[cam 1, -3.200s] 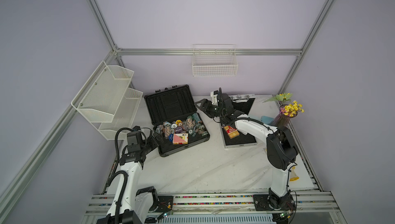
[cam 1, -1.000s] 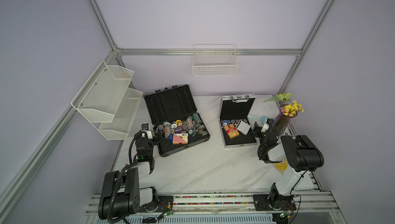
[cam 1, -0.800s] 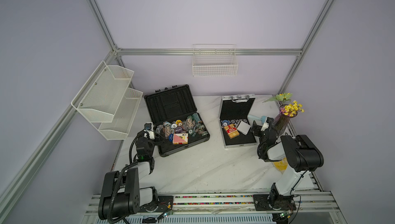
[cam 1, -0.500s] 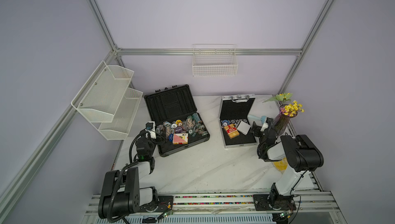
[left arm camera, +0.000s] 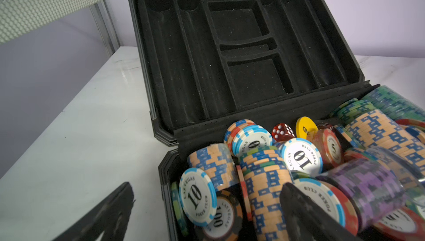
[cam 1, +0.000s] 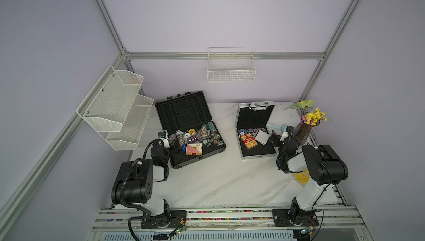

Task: Open the poker set cases
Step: Reset both arms

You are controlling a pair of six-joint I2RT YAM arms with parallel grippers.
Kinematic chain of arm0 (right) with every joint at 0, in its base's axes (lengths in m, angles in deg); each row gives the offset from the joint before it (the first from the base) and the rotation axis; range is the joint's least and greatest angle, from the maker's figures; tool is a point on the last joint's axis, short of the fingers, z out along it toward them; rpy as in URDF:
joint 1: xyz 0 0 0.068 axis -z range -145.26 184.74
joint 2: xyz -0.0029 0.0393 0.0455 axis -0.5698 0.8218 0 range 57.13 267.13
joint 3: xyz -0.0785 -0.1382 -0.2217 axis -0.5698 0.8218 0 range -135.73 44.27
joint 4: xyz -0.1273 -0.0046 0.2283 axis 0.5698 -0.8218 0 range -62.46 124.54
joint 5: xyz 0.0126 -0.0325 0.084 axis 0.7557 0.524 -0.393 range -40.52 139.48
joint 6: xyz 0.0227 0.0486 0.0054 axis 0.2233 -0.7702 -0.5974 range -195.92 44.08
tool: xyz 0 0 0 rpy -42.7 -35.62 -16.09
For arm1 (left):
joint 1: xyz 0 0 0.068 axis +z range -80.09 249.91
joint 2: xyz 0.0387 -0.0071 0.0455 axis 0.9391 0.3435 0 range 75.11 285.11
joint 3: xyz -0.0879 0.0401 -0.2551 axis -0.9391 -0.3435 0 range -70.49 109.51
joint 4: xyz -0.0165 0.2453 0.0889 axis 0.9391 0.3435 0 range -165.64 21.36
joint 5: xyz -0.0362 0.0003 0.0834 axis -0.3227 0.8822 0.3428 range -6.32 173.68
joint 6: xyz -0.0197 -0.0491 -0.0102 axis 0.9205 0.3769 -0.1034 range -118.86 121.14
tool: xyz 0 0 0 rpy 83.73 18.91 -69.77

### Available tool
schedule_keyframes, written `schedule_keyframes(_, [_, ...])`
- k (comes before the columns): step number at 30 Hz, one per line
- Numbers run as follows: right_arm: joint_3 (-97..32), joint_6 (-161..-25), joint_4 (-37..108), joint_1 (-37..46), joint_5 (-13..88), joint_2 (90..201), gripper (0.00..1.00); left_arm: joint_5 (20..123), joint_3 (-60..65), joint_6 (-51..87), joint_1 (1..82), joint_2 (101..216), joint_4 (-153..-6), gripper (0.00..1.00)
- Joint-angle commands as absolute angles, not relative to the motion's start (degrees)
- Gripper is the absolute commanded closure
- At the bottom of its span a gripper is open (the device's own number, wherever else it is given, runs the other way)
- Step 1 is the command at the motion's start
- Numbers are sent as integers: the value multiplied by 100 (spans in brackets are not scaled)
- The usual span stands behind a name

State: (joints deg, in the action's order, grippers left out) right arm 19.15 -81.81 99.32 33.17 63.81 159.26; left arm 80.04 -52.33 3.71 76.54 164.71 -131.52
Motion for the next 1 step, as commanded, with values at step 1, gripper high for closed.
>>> schedule_keyframes(1, [1870,-8047,9973,3219,6484,15894,3,8210,-5046,408,7615,16414,-13154,0])
